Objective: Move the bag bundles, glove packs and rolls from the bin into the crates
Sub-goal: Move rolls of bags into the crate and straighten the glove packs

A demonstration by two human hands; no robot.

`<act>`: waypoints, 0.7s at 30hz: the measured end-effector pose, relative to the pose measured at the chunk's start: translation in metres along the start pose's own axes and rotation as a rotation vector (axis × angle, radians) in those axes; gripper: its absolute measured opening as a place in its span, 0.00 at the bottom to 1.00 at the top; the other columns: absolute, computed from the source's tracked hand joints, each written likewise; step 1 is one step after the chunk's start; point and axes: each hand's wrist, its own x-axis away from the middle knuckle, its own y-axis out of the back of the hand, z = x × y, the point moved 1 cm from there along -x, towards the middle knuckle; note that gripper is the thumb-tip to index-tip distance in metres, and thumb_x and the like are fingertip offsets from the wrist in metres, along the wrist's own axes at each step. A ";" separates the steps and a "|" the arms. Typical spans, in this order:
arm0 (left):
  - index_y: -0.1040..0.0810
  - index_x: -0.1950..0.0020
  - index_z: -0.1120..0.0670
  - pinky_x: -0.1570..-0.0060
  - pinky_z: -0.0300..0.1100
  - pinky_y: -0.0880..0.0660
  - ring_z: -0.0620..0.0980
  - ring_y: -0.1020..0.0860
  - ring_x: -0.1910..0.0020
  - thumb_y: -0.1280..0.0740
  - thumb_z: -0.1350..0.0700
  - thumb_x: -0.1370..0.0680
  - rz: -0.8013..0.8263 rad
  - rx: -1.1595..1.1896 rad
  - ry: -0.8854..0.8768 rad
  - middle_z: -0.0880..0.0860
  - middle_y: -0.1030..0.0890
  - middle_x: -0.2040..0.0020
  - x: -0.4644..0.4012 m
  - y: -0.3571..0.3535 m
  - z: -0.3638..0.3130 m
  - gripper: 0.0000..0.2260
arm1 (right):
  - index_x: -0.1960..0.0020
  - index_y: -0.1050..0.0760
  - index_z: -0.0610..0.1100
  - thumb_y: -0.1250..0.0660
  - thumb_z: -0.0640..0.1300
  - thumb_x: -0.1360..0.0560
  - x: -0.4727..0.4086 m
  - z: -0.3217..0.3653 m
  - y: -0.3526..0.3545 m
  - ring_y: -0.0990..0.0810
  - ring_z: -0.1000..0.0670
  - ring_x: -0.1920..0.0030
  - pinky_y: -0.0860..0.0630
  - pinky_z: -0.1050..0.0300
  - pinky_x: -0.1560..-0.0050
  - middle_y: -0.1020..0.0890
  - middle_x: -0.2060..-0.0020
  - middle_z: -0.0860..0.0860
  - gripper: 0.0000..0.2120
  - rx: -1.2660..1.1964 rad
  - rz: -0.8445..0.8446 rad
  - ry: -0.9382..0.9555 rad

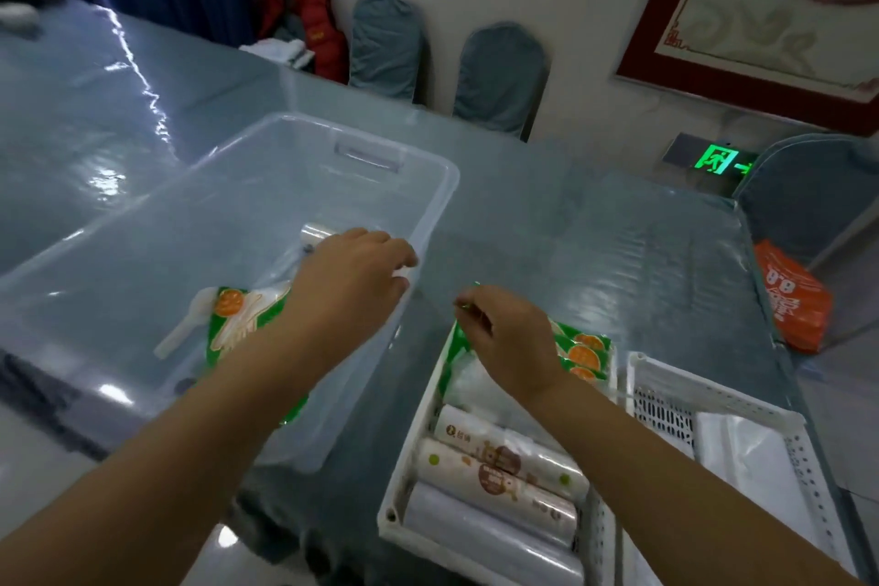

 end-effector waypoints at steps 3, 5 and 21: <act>0.20 0.47 0.51 0.52 0.46 0.30 0.57 0.24 0.47 0.33 0.57 0.27 -0.009 -0.014 0.047 0.53 0.18 0.49 0.007 0.026 0.055 0.10 | 0.54 0.19 0.43 0.31 0.41 0.28 -0.020 0.036 -0.019 0.20 0.48 0.62 0.26 0.58 0.61 0.16 0.60 0.47 0.04 -0.009 -0.046 -0.037; 0.21 0.47 0.51 0.51 0.48 0.29 0.58 0.25 0.47 0.32 0.57 0.28 -0.014 -0.025 0.057 0.54 0.18 0.50 0.009 0.041 0.094 0.10 | 0.52 0.20 0.45 0.32 0.44 0.26 -0.030 0.056 -0.034 0.22 0.51 0.63 0.29 0.62 0.62 0.16 0.60 0.49 0.05 0.014 -0.060 -0.086; 0.33 0.40 0.60 0.56 0.54 0.28 0.66 0.25 0.51 0.35 0.62 0.27 0.234 -0.136 0.121 0.63 0.27 0.46 0.034 0.083 0.283 0.17 | 0.49 0.31 0.51 0.32 0.45 0.33 -0.024 0.167 -0.076 0.24 0.52 0.64 0.33 0.60 0.69 0.24 0.65 0.56 0.14 0.145 -0.048 -0.907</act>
